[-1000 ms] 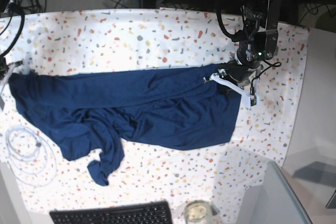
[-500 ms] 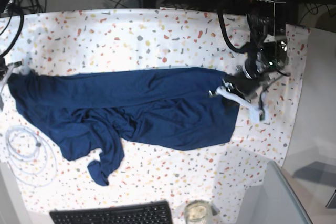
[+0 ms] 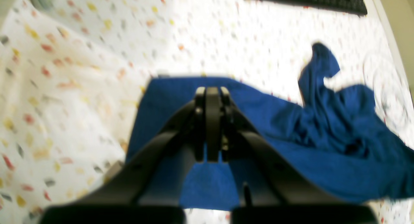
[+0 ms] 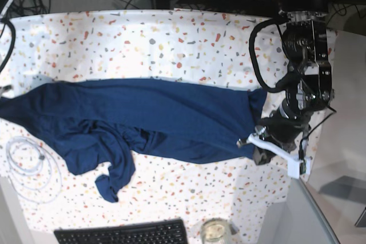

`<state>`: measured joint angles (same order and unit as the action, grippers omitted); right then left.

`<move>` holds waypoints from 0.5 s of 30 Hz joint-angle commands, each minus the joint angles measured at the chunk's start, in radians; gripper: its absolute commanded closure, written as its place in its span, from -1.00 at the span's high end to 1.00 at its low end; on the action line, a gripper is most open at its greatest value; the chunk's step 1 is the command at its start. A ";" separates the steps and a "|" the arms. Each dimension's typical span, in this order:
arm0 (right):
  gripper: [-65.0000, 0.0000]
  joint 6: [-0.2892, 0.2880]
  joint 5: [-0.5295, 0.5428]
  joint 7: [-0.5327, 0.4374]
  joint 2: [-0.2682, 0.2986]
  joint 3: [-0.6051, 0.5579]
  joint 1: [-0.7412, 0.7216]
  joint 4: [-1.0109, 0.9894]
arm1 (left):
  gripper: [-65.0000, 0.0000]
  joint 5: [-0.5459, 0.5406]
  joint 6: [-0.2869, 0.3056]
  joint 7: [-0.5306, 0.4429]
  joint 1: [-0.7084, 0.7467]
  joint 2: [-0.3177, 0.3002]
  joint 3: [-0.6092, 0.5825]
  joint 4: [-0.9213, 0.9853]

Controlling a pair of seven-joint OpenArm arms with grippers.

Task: Layout the t-shirt on the table in an organized manner, then fold the t-shirt properly
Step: 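Lift the navy shirt high with the left gripper and shake it out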

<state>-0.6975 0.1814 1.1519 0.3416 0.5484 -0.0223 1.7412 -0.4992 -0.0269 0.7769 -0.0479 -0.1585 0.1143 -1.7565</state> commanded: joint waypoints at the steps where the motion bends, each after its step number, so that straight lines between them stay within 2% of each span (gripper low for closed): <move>1: -0.99 -0.001 0.005 -0.014 0.030 0.005 -0.037 0.021 | -1.00 -0.005 0.005 -0.024 -0.043 -0.006 0.002 -0.021; 7: -0.99 -0.001 0.005 -0.014 0.078 0.006 -0.130 0.018 | -1.00 -0.003 0.005 -0.024 -0.158 -0.006 0.006 -0.016; 15: -0.99 -0.001 0.005 -0.016 0.135 0.006 -0.275 0.018 | -1.00 -0.006 0.005 -0.024 -0.330 -0.006 0.104 -0.010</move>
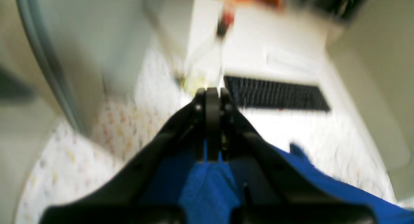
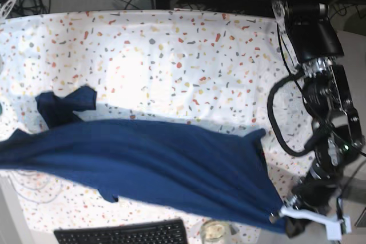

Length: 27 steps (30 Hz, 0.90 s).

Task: Layout the t-shirt on the table in an organized manner, then fold the t-shirt properly
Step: 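Lift the navy shirt high with the left gripper and shake it out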

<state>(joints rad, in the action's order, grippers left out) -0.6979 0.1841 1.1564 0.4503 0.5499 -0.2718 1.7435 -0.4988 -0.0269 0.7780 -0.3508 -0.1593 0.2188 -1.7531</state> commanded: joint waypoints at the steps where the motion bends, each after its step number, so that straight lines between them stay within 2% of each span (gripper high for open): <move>1: -0.99 0.000 0.002 -0.022 0.034 0.005 -0.044 0.014 | -1.00 -0.007 0.005 -0.025 -0.049 -0.006 0.001 -0.005; 5: -0.99 0.000 0.002 -0.026 0.049 0.003 -0.148 -0.014 | -1.00 -0.007 0.005 -0.028 -0.144 -0.006 0.008 0.045; 12: -0.99 0.000 0.002 -0.029 0.115 -0.003 -0.396 -0.254 | -1.00 -0.007 0.005 -0.035 -0.333 0.000 0.020 0.155; 20: -0.99 0.000 0.002 -0.102 0.187 -0.259 -0.564 -0.308 | -1.00 -0.005 0.005 -0.036 -0.523 0.051 0.116 0.264; 23: -0.99 0.000 0.002 -0.100 0.198 -0.302 -0.625 -0.308 | -1.00 -0.005 0.005 -0.048 -0.574 0.054 0.118 0.287; 27: -0.99 0.000 0.002 -0.100 0.222 -0.316 -0.656 -0.308 | -1.00 -0.004 0.005 -0.121 -0.609 0.051 0.116 0.328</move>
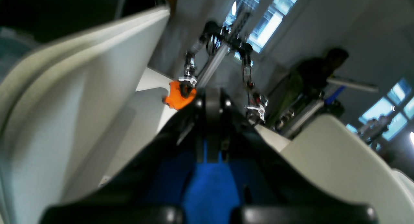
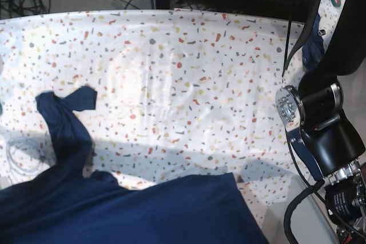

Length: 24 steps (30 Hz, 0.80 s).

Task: Layout the t-shirt on the table in an organized manner, then fold the t-shirt properly
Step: 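Lift the navy shirt high with the left gripper and shake it out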

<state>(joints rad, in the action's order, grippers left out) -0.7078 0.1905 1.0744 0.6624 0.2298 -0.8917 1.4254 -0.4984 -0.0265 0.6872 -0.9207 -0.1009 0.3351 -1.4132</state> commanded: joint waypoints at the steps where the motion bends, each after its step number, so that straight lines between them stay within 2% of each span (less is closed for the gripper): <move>1: -0.99 0.010 -0.004 -0.018 0.013 0.004 -0.047 0.010 | -1.00 -0.004 0.004 -0.031 -0.047 -0.009 0.000 0.002; 5: -0.99 0.010 -0.004 -0.024 0.040 0.003 -0.057 0.008 | -1.00 0.000 0.004 -0.037 -0.051 -0.009 -0.001 0.028; 10: -0.99 0.010 -0.006 -0.044 0.047 -0.080 -0.059 0.008 | -1.00 -0.004 0.004 -0.110 -0.053 -0.009 -0.001 0.064; 15: -0.99 0.010 -0.006 -0.004 0.047 -0.077 -0.030 0.013 | -1.00 -0.006 0.004 -0.105 -0.031 -0.010 -0.009 0.055; 18: -0.99 0.010 -0.004 0.028 0.047 -0.074 0.035 0.038 | -1.00 -0.006 0.004 -0.060 0.032 -0.024 -0.001 0.038; 24: -0.99 0.010 -0.001 0.111 0.027 0.125 0.268 0.203 | -1.00 -0.007 0.004 0.007 0.223 -0.066 0.000 -0.102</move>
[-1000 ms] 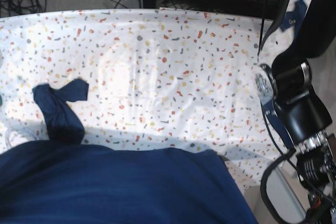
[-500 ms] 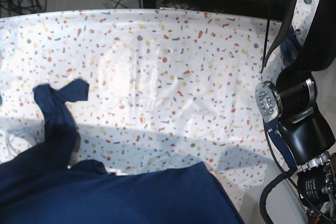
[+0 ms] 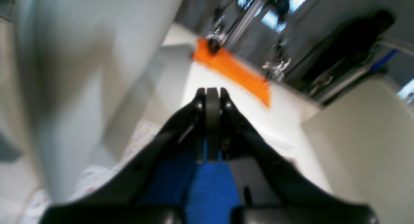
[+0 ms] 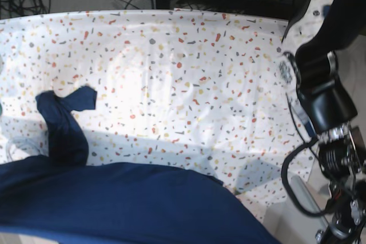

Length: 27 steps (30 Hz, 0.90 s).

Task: Layout the t-shirt on the table in an organized manner, then fold the t-shirt properly
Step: 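Lift the navy shirt high with the left gripper and shake it out, then lower the shirt onto the cloth and grasp its other end with the right gripper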

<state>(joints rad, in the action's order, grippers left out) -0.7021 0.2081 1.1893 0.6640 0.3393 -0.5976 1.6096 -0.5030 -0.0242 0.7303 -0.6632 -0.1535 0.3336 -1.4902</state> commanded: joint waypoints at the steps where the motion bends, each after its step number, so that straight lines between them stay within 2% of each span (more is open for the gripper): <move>1: -0.99 0.004 -0.019 0.007 0.007 0.050 0.006 0.051 | -1.00 -0.003 0.002 -0.036 0.001 -0.019 0.003 -0.045; 4: -0.99 0.004 -0.019 0.041 -0.034 0.179 0.146 0.151 | -1.00 -0.027 0.002 -0.036 0.121 -0.045 0.045 -0.108; 7: -0.99 0.004 -0.019 0.083 -0.097 0.269 0.291 0.251 | -1.00 -0.119 0.002 -0.036 0.257 -0.077 0.097 -0.158; 10: -0.99 0.004 -0.019 0.083 -0.197 0.358 0.471 0.317 | -1.00 -0.239 0.002 -0.036 0.435 -0.110 0.140 -0.204; 12: -0.99 0.004 -0.019 0.041 -0.277 0.384 0.566 0.315 | -1.00 -0.296 0.002 -0.036 0.560 -0.125 0.121 -0.217; 15: -0.99 0.004 -0.019 -0.053 -0.389 0.378 0.678 0.314 | -1.00 -0.302 0.002 -0.038 0.735 -0.120 0.038 -0.237; 18: -0.99 0.004 -0.019 -0.104 -0.478 0.333 0.718 0.298 | -1.00 -0.299 0.002 -0.044 0.865 -0.116 -0.011 -0.246; 21: -0.99 0.004 -0.020 -0.147 -0.484 0.211 0.730 0.229 | -1.00 -0.299 0.002 -0.044 0.946 -0.088 0.008 -0.244; 23: -0.98 0.004 -0.020 -0.211 -0.485 0.132 0.715 0.165 | -1.00 -0.299 0.004 -0.044 0.974 -0.077 0.038 -0.246; 27: -0.92 0.004 -0.020 -0.268 -0.499 0.071 0.649 0.079 | -1.00 -0.299 0.004 -0.044 0.991 -0.082 0.072 -0.252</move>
<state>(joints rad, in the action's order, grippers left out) -0.7002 0.1810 0.9421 0.1524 0.4068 0.0723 1.6737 -0.7944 -0.0257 0.7013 0.3275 -0.2226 0.3973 -1.7222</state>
